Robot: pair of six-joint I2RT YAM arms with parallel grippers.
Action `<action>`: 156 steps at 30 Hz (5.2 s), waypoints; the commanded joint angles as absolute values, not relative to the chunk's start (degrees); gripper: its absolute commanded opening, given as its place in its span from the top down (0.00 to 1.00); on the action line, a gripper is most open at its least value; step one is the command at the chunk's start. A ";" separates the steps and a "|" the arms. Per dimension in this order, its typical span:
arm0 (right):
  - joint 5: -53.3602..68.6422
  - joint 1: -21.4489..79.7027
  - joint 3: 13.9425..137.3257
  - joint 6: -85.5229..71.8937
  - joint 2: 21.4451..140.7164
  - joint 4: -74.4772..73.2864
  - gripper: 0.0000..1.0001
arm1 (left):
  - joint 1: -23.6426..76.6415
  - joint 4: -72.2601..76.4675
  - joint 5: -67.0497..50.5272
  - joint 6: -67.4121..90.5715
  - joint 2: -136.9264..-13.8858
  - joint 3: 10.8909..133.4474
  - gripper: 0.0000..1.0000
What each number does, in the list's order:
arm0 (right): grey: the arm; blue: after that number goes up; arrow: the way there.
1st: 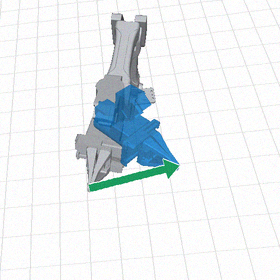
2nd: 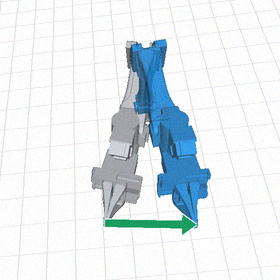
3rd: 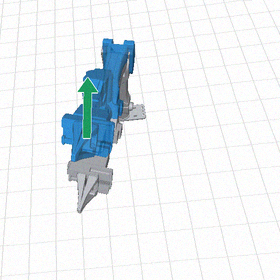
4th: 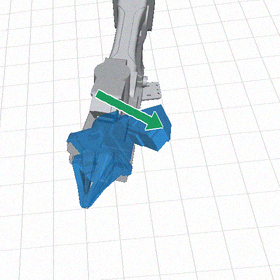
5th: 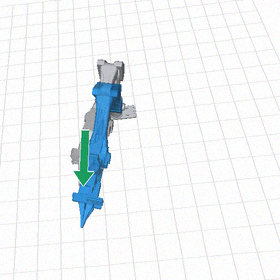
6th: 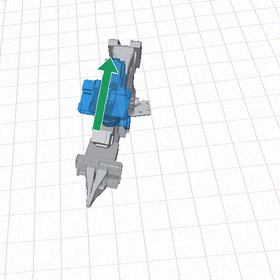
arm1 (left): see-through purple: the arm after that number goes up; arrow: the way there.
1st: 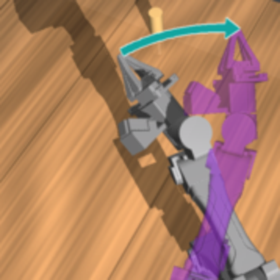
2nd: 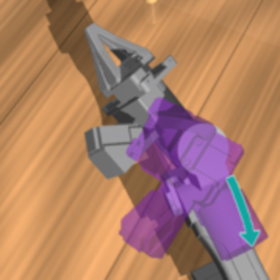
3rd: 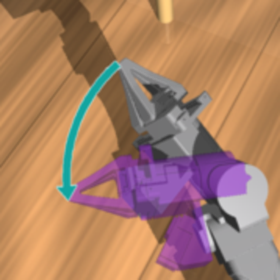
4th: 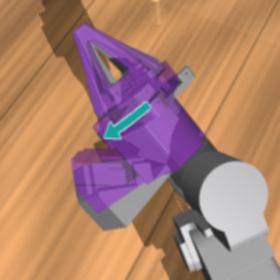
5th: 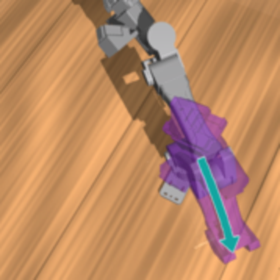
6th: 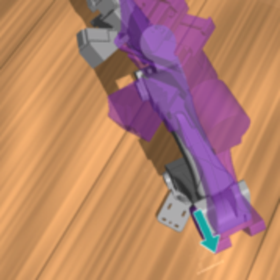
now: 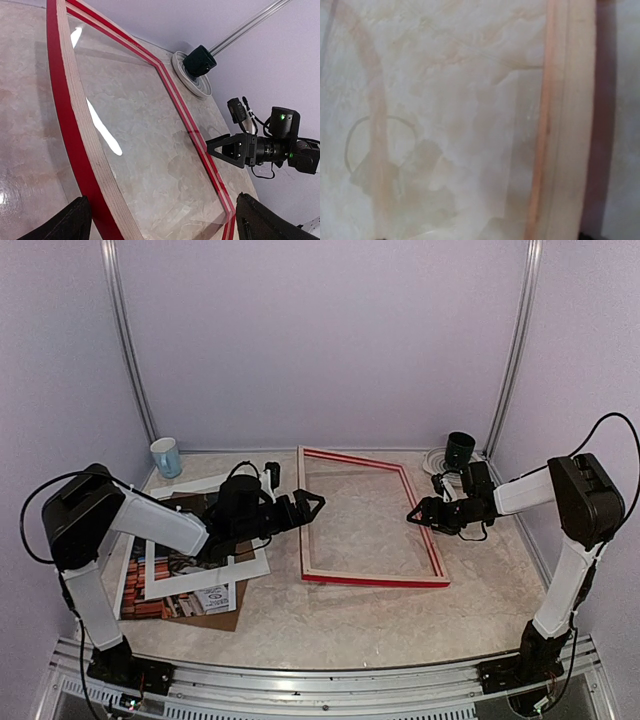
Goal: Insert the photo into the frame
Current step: Adjust the frame body on the mat board, then pick up the glass panel from the frame body.
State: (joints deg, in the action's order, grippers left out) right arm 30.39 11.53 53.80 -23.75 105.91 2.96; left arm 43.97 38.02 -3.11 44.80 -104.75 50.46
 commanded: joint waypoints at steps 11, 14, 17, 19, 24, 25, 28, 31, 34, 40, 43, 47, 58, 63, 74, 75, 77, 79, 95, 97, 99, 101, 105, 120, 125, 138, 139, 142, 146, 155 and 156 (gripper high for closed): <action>35.87 16.70 52.65 -24.96 108.24 -4.43 0.21 | 45.71 45.74 -8.96 47.56 -102.93 49.00 0.01; 34.86 16.70 52.69 -24.76 107.94 -5.10 0.21 | 45.53 46.14 -9.28 48.30 -104.10 48.57 0.01; 33.31 16.70 52.22 -24.54 107.10 -5.80 0.21 | 45.45 46.13 -9.17 48.57 -104.95 48.16 0.01; 32.72 16.53 52.16 -24.12 106.86 -6.57 0.22 | 45.44 46.09 -8.71 48.57 -105.39 47.92 0.01; 32.21 16.23 51.97 -23.69 106.17 -7.67 0.23 | 45.14 44.25 -6.41 48.80 -106.31 47.30 0.01; 31.84 16.18 51.97 -23.54 106.00 -7.92 0.23 | 45.05 43.65 -5.90 49.00 -106.66 47.22 0.01; 30.81 16.10 51.90 -23.39 105.63 -8.60 0.24 | 44.68 43.31 -5.19 49.55 -107.50 46.62 0.01; 30.41 16.07 51.50 -23.37 105.22 -8.68 0.24 | 44.32 43.81 -5.00 50.48 -108.26 45.83 0.01; 30.41 16.14 50.86 -23.51 104.96 -8.44 0.25 | 44.03 43.82 -4.75 50.83 -108.60 45.22 0.01; 30.52 16.18 50.16 -23.56 104.70 -8.45 0.25 | 43.77 42.84 -4.16 51.19 -109.04 44.81 0.01; 29.33 16.26 50.11 -23.44 103.68 -9.48 0.24 | 43.68 41.81 -3.69 51.34 -109.24 44.85 0.01; 26.12 16.33 50.49 -22.89 101.65 -11.95 0.23 | 43.77 37.52 -1.32 51.20 -109.34 45.69 0.01; 21.91 16.29 46.55 -23.48 93.71 -16.45 0.21 | 43.86 36.20 1.56 51.82 -108.13 44.54 0.01; 23.53 16.50 43.27 -24.43 86.41 -18.70 0.21 | 44.98 34.74 3.09 49.57 -105.96 45.08 0.01; 24.43 18.49 39.57 -26.25 78.54 -22.38 0.22 | 46.31 34.48 3.64 48.61 -105.16 44.95 0.01; 24.84 18.77 39.21 -26.35 78.75 -22.04 0.22 | 46.32 34.53 3.63 48.73 -105.20 44.78 0.01; 25.48 19.40 38.79 -26.64 79.16 -21.53 0.23 | 46.40 34.83 3.60 48.73 -105.16 44.52 0.01; 25.81 19.89 38.66 -26.78 79.19 -21.21 0.23 | 46.41 34.80 3.65 48.62 -104.99 44.32 0.01; 27.28 20.56 37.40 -27.46 79.04 -20.53 0.25 | 46.57 34.86 3.46 48.78 -105.43 44.23 0.01; 27.57 20.65 37.20 -27.64 78.85 -20.34 0.25 | 46.65 34.94 3.59 48.80 -105.39 44.12 0.01; 27.91 20.65 37.09 -27.75 78.69 -20.35 0.25 | 46.74 35.09 3.40 48.82 -105.50 44.15 0.01; 28.26 20.65 37.07 -27.86 78.22 -20.46 0.25 | 46.89 35.23 3.19 48.81 -105.73 44.27 0.01; 29.56 20.65 37.22 -28.29 77.78 -20.09 0.25 | 47.02 35.96 2.58 48.96 -106.21 44.00 0.01; 32.97 20.65 35.78 -30.21 78.39 -17.16 0.25 | 47.37 37.02 2.42 49.61 -107.03 43.02 0.01; 30.49 20.65 35.86 -30.06 78.37 -18.64 0.23 | 47.36 37.08 2.71 49.78 -107.22 42.89 0.01; 40.10 19.58 34.50 -35.65 75.71 -11.36 0.23 | 47.34 36.99 2.96 49.95 -107.93 43.06 0.01; 41.64 19.52 34.15 -36.42 75.67 -10.19 0.23 | 47.36 36.97 2.94 49.95 -107.86 43.04 0.01; 44.29 19.44 33.18 -38.22 75.69 -7.79 0.23 | 47.37 37.04 2.90 49.77 -107.76 43.07 0.01; 45.88 19.30 31.91 -40.68 75.50 -5.35 0.23 | 47.42 37.11 2.83 49.70 -107.59 43.11 0.01; 41.35 19.07 28.05 -42.93 76.55 -5.09 0.21 | 47.46 37.65 2.91 49.79 -107.32 42.54 0.01; 41.43 19.07 27.37 -43.61 76.56 -4.25 0.21 | 47.41 37.67 2.90 49.77 -107.31 42.47 0.01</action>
State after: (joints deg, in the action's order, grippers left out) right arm 40.86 19.18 29.98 -40.77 76.44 -6.79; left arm 46.92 35.81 3.53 49.74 -106.91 43.18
